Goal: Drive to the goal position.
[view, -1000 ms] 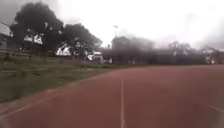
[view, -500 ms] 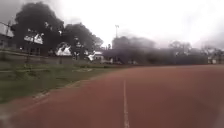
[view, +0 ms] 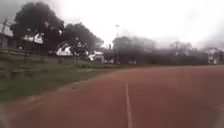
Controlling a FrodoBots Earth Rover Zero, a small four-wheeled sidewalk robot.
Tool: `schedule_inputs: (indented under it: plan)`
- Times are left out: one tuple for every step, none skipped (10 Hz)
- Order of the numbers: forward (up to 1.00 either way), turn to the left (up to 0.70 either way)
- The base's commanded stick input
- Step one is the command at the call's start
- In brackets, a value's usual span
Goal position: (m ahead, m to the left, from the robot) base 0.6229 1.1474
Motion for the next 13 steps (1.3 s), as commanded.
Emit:
schedule_inputs:
  plan:
    - [0.7,0.01]
    - [0.7,0.01]
    - [0.7,0.01]
    - [0.7,0.01]
    - [0.7,-0.34]
    - [0.7,-0.34]
    - [0.7,-0.34]
    - [0.7,-0.34]
    - [0.7,-0.34]
    - [0.7,-0.34]
    - [0.7,-0.34]
    - [0.7,0.01]
    - [0.7,0.01]
